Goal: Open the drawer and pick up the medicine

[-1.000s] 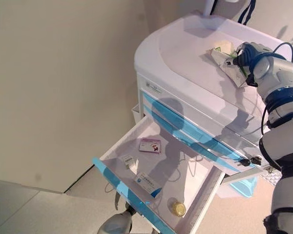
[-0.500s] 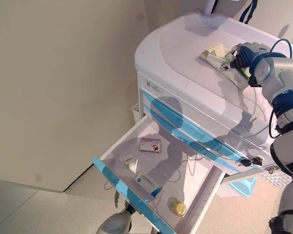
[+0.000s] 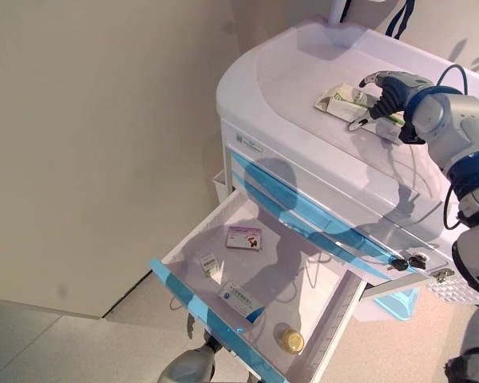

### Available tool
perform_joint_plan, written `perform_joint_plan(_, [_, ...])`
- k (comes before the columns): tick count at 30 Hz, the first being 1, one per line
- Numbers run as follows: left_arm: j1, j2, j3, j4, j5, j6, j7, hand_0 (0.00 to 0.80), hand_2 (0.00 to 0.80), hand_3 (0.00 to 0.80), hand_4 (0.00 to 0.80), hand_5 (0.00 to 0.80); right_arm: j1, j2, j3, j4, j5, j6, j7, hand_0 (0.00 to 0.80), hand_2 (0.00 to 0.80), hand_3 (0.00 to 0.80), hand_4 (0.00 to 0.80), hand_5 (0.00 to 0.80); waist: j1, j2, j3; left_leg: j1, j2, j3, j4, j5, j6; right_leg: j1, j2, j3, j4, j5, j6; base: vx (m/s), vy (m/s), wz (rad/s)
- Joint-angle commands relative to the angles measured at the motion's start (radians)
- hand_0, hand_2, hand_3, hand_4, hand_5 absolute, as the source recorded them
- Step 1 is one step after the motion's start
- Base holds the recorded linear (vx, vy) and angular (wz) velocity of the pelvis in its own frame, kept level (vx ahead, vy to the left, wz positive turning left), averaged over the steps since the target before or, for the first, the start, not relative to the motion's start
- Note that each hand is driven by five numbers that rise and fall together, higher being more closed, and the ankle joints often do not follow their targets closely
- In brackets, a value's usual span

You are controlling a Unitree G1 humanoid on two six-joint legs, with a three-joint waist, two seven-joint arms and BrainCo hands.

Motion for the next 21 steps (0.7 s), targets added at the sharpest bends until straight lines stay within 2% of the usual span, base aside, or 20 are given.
perform_joint_plan(1, [-0.005, 0.002, 0.009, 0.068, 0.054, -0.002, 0.012, 0.0, 0.0, 0.0, 0.0, 0.0, 0.055, -0.094, -0.082, -0.107, 0.103, -0.033, -0.088, 0.0, 0.0, 0.0, 0.0, 0.0, -0.005, -0.008, -0.029, 0.078, -0.032, 0.026, 0.005, -0.074, 0.011, -0.03, -0.04, 0.021, 0.101, 0.029, 0.04, 0.004, 0.015, -0.03])
perform_joint_plan(3, [-0.007, 0.002, 0.014, 0.071, 0.052, -0.003, 0.012, 0.0, 0.0, 0.0, 0.0, 0.0, 0.071, -0.103, -0.115, -0.129, 0.125, -0.039, -0.097, 0.0, 0.0, 0.0, 0.0, 0.0, -0.009, -0.007, -0.033, 0.081, -0.031, 0.03, 0.004, -0.076, 0.012, -0.028, -0.041, 0.024, 0.099, 0.03, 0.041, 0.002, 0.018, -0.07])
perform_joint_plan(5, [-0.013, -0.008, 0.019, 0.08, 0.055, -0.006, 0.014, 0.0, 0.0, 0.0, 0.0, 0.0, 0.149, -0.099, -0.256, -0.16, 0.234, -0.054, -0.133, 0.0, 0.0, 0.0, 0.0, 0.0, -0.022, 0.003, -0.039, 0.086, -0.031, 0.036, 0.003, -0.078, 0.015, -0.024, -0.042, 0.03, 0.096, 0.032, 0.043, 0.001, 0.044, -0.12])
perform_joint_plan(6, [-0.019, -0.017, 0.023, 0.088, 0.061, -0.008, 0.017, 0.0, 0.0, 0.0, 0.0, 0.0, 0.242, -0.076, -0.416, -0.191, 0.323, -0.08, -0.18, 0.0, 0.0, 0.0, 0.0, 0.0, -0.034, 0.013, -0.047, 0.097, -0.029, 0.044, -0.001, -0.083, 0.019, -0.019, -0.043, 0.037, 0.091, 0.033, 0.044, 0.007, 0.044, -0.11])
perform_joint_plan(7, [-0.018, -0.012, 0.021, 0.088, 0.061, -0.008, 0.017, 0.0, 0.0, 0.0, 0.0, 0.0, 0.255, -0.076, -0.429, -0.196, 0.321, -0.079, -0.18, 0.0, 0.0, 0.0, 0.0, 0.0, -0.03, 0.009, -0.047, 0.097, -0.029, 0.045, -0.001, -0.083, 0.019, -0.019, -0.043, 0.038, 0.091, 0.033, 0.044, 0.015, 0.059, -0.1])
perform_joint_plan(8, [-0.025, -0.017, 0.025, 0.098, 0.065, -0.01, 0.025, 0.0, 0.0, 0.0, 0.0, 0.0, 0.312, -0.045, -0.565, -0.184, 0.415, -0.104, -0.222, 0.0, 0.0, 0.0, 0.0, 0.0, -0.043, 0.018, -0.054, 0.105, -0.03, 0.054, -0.005, -0.088, 0.025, -0.016, -0.043, 0.05, 0.086, 0.036, 0.045, 0.011, 0.034, -0.08])
perform_joint_plan(12, [-0.035, -0.019, 0.024, 0.102, 0.073, -0.01, 0.039, 0.0, 0.0, 0.0, 0.0, 0.0, 0.403, 0.023, -0.744, -0.159, 0.537, -0.155, -0.298, 0.0, 0.0, 0.0, 0.0, 0.0, -0.055, 0.026, -0.069, 0.12, -0.029, 0.077, -0.009, -0.097, 0.034, -0.011, -0.042, 0.076, 0.076, 0.042, 0.048, 0.005, 0.044, -0.2])
perform_joint_plan(13, [-0.036, -0.016, 0.022, 0.102, 0.073, -0.01, 0.039, 0.0, 0.0, 0.0, 0.0, 0.0, 0.41, 0.022, -0.751, -0.162, 0.536, -0.155, -0.298, 0.0, 0.0, 0.0, 0.0, 0.0, -0.055, 0.024, -0.071, 0.114, -0.031, 0.076, -0.008, -0.092, 0.035, -0.014, -0.044, 0.074, 0.074, 0.048, 0.049, -0.011, 0.059, -0.31])
perform_joint_plan(16, [-0.04, -0.025, 0.02, 0.102, 0.082, -0.005, 0.06, 0.0, 0.0, 0.0, 0.0, 0.0, 0.5, 0.136, -0.887, -0.15, 0.705, -0.213, -0.343, 0.0, 0.0, 0.0, 0.0, 0.0, -0.07, 0.039, -0.08, 0.135, -0.025, 0.107, -0.015, -0.106, 0.044, -0.01, -0.04, 0.116, 0.067, 0.051, 0.05, 0.005, 0.05, -0.26])
perform_joint_plan(18, [-0.041, -0.028, 0.019, 0.097, 0.079, -0.004, 0.061, 0.0, 0.0, 0.0, 0.0, 0.0, 0.527, 0.157, -0.892, -0.172, 0.714, -0.215, -0.327, 0.0, 0.0, 0.0, 0.0, 0.0, -0.074, 0.039, -0.083, 0.134, -0.026, 0.113, -0.016, -0.102, 0.047, -0.013, -0.042, 0.124, 0.064, 0.06, 0.052, -0.01, 0.045, -0.35])
perform_joint_plan(19, [-0.042, -0.036, 0.018, 0.094, 0.082, -0.003, 0.075, 0.0, 0.0, 0.0, 0.0, 0.0, 0.565, 0.214, -0.945, -0.193, 0.792, -0.233, -0.336, 0.0, 0.0, 0.0, 0.0, 0.0, -0.089, 0.048, -0.086, 0.14, -0.024, 0.125, -0.018, -0.105, 0.051, -0.016, -0.042, 0.137, 0.061, 0.063, 0.053, -0.01, 0.037, -0.33])
perform_joint_plan(20, [-0.041, -0.032, 0.017, 0.094, 0.082, -0.003, 0.075, 0.0, 0.0, 0.0, 0.0, 0.0, 0.573, 0.217, -0.951, -0.197, 0.793, -0.233, -0.336, 0.0, 0.0, 0.0, 0.0, 0.0, -0.085, 0.045, -0.087, 0.142, -0.023, 0.127, -0.019, -0.105, 0.051, -0.015, -0.042, 0.14, 0.06, 0.063, 0.053, -0.025, 0.064, -0.26])
perform_joint_plan(21, [-0.041, -0.042, 0.015, 0.09, 0.077, -0.001, 0.079, 0.0, 0.0, 0.0, 0.0, 0.0, 0.608, 0.267, -0.973, -0.215, 0.857, -0.253, -0.324, 0.0, 0.0, 0.0, 0.0, 0.0, -0.099, 0.051, -0.085, 0.147, -0.022, 0.14, -0.022, -0.108, 0.055, -0.017, -0.042, 0.157, 0.056, 0.07, 0.054, -0.019, 0.043, -0.16])
